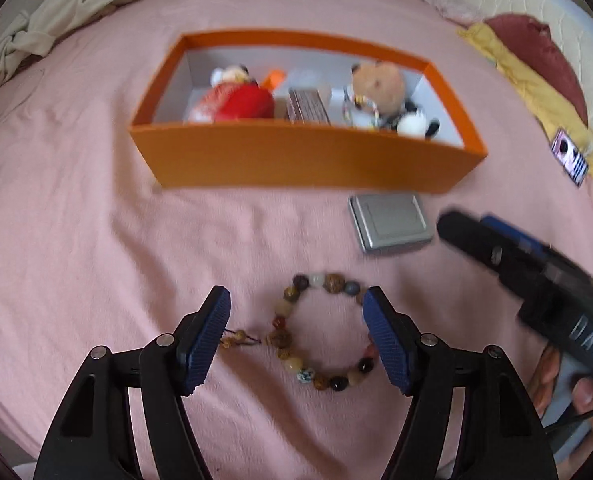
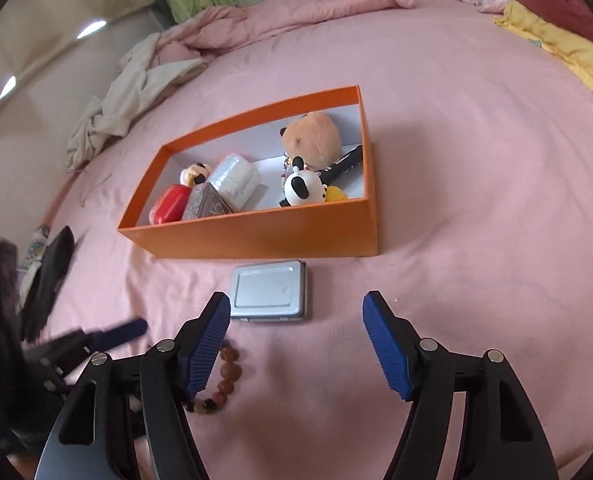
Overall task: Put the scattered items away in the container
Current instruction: 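Grasp the silver metal tin with the right gripper while the left grasps the bead bracelet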
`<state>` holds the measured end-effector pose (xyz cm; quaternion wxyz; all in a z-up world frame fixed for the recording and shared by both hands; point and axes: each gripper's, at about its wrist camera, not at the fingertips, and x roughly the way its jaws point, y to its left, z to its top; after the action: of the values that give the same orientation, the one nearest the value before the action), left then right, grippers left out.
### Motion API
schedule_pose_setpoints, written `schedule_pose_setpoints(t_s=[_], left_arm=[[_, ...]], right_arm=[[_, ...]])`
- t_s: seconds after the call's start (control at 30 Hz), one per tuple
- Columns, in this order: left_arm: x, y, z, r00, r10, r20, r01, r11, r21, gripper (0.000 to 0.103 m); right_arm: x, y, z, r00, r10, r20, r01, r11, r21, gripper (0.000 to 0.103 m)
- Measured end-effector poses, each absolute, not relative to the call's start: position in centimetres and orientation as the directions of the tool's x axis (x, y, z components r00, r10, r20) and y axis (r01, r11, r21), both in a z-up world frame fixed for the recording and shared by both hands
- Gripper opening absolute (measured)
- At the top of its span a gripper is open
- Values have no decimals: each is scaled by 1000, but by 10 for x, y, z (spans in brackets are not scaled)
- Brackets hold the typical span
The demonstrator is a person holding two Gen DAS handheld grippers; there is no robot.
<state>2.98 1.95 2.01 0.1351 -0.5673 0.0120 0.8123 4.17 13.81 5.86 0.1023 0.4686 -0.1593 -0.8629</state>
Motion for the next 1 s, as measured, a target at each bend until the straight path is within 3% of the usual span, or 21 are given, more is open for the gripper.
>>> schedule_pose_setpoints(t_s=[0.27, 0.37, 0.47, 0.5, 0.53, 0.57, 0.63, 0.8, 0.83, 1.0], left_arm=[[38, 41, 1, -239, 201, -950, -304, -945, -123, 70], [40, 42, 0, -260, 197, -945, -285, -951, -120, 71], [42, 44, 0, -266, 178, -948, -292, -951, -96, 69], [42, 43, 1, -265, 178, -948, -292, -952, -97, 66], [42, 42, 2, -264, 179, -948, -289, -952, -100, 63], [42, 40, 4, -264, 182, -947, -284, -953, -104, 59], [41, 35, 7, -264, 188, -946, -264, -957, -116, 36], [40, 23, 17, -269, 239, -933, -220, -958, -182, 22], [41, 22, 20, -272, 259, -927, -220, -954, -202, 14], [44, 14, 35, -288, 353, -890, -214, -930, -299, 12]], right_arm=[[19, 122, 51, -474, -390, -789, 94, -914, 395, 70], [8, 100, 33, -410, -359, -838, 128, -933, 337, 76], [6, 81, 19, -399, -263, -878, 200, -960, 197, 76], [7, 77, 19, -408, -224, -885, 208, -967, 149, 63], [8, 78, 21, -418, -207, -885, 200, -971, 132, 61], [8, 82, 23, -422, -219, -880, 186, -971, 152, 61], [10, 98, 25, -417, -261, -871, 137, -965, 223, 61], [22, 135, 40, -436, -363, -823, 38, -921, 387, 60], [25, 141, 45, -450, -379, -808, 34, -912, 409, 60], [46, 159, 78, -556, -423, -715, 61, -879, 473, 60]])
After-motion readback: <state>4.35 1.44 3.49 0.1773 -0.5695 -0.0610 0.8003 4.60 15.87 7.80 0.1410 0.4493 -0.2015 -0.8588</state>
